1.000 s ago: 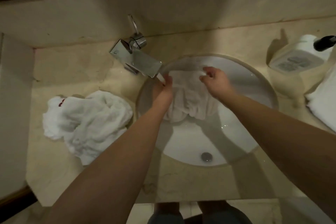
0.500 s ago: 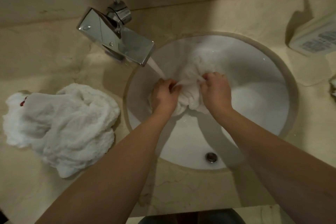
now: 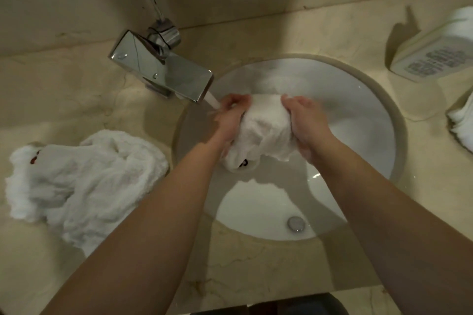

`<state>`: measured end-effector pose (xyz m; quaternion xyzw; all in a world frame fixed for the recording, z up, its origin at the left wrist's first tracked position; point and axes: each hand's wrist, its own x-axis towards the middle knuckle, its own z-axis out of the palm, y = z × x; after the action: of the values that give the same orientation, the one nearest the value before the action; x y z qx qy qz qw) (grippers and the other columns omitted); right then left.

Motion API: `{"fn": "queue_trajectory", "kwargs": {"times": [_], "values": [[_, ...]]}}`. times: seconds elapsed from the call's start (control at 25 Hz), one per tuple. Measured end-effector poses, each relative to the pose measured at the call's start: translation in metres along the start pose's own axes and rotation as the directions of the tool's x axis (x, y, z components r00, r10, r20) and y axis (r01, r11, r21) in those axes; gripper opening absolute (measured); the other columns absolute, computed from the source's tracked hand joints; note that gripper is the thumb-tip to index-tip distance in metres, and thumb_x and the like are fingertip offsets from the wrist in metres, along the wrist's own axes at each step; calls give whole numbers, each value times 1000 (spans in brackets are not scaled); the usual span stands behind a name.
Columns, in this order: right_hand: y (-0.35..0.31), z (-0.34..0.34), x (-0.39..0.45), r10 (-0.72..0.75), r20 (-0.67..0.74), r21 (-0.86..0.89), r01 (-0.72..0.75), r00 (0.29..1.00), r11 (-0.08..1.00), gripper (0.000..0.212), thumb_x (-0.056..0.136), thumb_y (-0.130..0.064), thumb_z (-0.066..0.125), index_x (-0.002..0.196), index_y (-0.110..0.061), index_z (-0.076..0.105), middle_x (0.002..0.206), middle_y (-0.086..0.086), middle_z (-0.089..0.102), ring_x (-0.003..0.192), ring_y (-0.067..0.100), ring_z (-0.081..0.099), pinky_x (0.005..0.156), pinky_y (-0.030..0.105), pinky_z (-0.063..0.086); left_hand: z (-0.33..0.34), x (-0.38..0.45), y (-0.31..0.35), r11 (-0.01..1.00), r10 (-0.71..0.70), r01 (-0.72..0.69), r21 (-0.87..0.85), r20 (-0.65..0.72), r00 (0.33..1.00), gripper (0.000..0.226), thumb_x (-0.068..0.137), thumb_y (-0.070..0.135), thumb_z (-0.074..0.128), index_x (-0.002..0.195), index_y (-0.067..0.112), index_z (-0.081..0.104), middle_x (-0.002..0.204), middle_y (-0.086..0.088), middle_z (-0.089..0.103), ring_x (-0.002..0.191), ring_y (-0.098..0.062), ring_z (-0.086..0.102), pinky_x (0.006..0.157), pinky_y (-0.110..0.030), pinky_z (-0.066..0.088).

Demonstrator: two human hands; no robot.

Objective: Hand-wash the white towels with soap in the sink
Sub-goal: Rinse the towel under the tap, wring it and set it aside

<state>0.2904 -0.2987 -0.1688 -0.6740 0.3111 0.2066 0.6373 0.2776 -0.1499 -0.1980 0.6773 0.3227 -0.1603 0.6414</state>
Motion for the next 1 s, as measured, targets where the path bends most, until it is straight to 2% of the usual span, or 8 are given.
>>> {"fn": "queue_trajectory", "kwargs": {"times": [0.16, 0.28, 0.36, 0.52, 0.72, 0.8, 0.88, 1.0], "values": [[24, -1, 29, -380, -229, -493, 230, 896, 839, 30, 95, -21, 56, 125, -13, 56, 122, 7, 53, 110, 20, 53, 99, 31, 41, 8, 13, -4, 962, 163, -170, 215, 48, 985, 31, 97, 22, 62, 127, 24, 54, 117, 12, 56, 109, -5, 54, 86, -14, 42], [50, 9, 39, -725, 75, -720, 540, 685, 436, 40, 91, -23, 44, 125, -9, 61, 135, 18, 52, 126, 34, 47, 107, 42, 33, 21, 5, -33, 858, 425, -410, 309, 23, 905, 44, 97, 32, 53, 134, 8, 56, 138, -8, 55, 130, -21, 49, 109, -27, 37], [69, 12, 48, -700, 318, -706, 652, 640, 275, 49, 89, -27, 38, 128, -9, 62, 140, 23, 50, 131, 42, 45, 108, 47, 34, 23, 5, -56, 801, 461, -446, 400, 62, 885, 63, 94, 49, 40, 140, 8, 53, 147, -13, 49, 137, -24, 43, 115, -32, 33], [87, 12, 67, -584, 346, -684, 624, 734, 379, 62, 92, -44, 31, 139, -10, 54, 141, 23, 50, 129, 42, 48, 104, 50, 40, 24, 20, -71, 813, 429, -409, 414, 48, 902, 76, 90, 62, 34, 148, 14, 44, 153, -7, 45, 140, -19, 41, 115, -33, 34], [78, 26, 78, -586, 163, -627, 542, 794, 560, 72, 88, -59, 32, 133, -10, 59, 123, 13, 64, 112, 33, 58, 93, 42, 43, 41, 27, -60, 910, 346, -292, 294, -152, 926, 92, 75, 75, 41, 143, 13, 51, 142, -6, 56, 130, -20, 51, 112, -31, 36], [77, 27, 80, -597, 105, -601, 529, 795, 599, 74, 86, -61, 32, 127, -8, 63, 119, 13, 66, 109, 32, 60, 90, 39, 43, 44, 29, -62, 921, 350, -286, 266, -240, 905, 95, 73, 79, 45, 135, 9, 58, 133, -5, 61, 123, -17, 54, 108, -20, 35], [75, 29, 83, -618, 78, -577, 541, 783, 612, 73, 86, -60, 33, 118, -4, 66, 112, 14, 69, 103, 34, 63, 86, 40, 46, 47, 30, -57, 952, 278, -219, 214, -303, 912, 91, 69, 76, 50, 128, 8, 63, 125, -1, 64, 120, -17, 56, 99, -6, 29], [72, 33, 89, -586, 57, -575, 506, 809, 643, 73, 85, -63, 34, 112, -3, 67, 104, 14, 71, 96, 33, 66, 83, 35, 47, 52, 31, -53, 983, 116, -64, 174, -304, 946, 87, 69, 74, 56, 129, 11, 62, 130, -7, 64, 125, -21, 55, 100, -12, 31]]}}
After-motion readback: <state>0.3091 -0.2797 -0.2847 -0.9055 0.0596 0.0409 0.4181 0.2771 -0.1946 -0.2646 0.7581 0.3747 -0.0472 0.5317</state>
